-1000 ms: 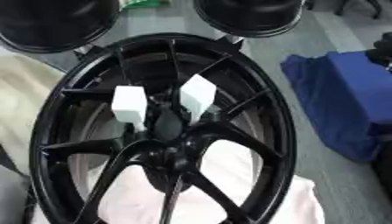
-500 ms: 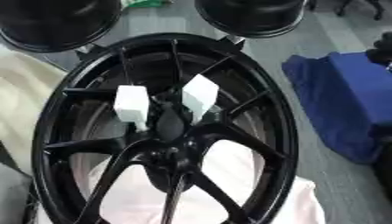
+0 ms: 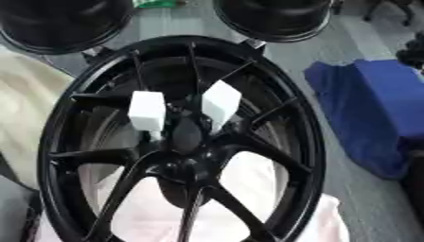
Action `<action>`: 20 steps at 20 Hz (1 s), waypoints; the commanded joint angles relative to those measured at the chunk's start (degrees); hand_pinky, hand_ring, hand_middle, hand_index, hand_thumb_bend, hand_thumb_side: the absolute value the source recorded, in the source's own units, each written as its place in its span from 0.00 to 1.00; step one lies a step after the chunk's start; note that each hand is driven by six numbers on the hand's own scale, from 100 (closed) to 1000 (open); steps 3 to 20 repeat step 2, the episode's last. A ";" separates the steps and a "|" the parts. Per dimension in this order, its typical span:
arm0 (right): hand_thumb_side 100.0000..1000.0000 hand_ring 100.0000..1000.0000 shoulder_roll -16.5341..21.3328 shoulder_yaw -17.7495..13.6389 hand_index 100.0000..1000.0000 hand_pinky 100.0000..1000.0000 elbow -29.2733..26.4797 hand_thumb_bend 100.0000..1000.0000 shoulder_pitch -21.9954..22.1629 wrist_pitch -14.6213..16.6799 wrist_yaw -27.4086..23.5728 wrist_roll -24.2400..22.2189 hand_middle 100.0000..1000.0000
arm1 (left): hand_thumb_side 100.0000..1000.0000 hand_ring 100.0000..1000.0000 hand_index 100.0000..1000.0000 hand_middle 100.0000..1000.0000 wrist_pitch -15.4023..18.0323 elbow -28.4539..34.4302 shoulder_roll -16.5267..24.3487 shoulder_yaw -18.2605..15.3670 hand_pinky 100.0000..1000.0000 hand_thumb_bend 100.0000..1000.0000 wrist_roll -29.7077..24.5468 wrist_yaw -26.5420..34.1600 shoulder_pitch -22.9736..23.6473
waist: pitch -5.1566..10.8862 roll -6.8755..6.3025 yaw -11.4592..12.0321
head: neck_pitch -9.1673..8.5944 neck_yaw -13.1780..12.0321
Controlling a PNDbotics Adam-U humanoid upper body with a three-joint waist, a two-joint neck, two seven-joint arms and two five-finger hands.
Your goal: Pull the pin out of the wheel hub.
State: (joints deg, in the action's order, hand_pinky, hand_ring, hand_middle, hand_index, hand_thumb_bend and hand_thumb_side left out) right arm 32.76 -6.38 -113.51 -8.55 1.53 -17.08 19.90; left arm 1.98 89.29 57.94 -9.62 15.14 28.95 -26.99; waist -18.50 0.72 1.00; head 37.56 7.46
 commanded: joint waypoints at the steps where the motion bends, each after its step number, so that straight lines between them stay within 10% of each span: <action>1: 0.52 0.61 2.16 -0.88 0.63 0.73 -1.08 0.00 -0.52 0.83 -0.12 0.02 0.55 | 0.69 0.58 0.73 0.57 -0.23 10.02 -1.91 -1.40 0.91 0.05 4.63 1.46 1.66 | 1.11 0.05 0.13 | -0.79 -0.08; 20: 0.52 0.61 2.10 -0.89 0.63 0.73 -1.08 0.00 -0.57 1.03 -0.12 0.03 0.55 | 0.69 0.58 0.73 0.57 -0.53 13.21 -3.70 -1.46 0.91 0.06 5.85 1.16 2.79 | 1.03 0.19 0.10 | -0.85 -0.10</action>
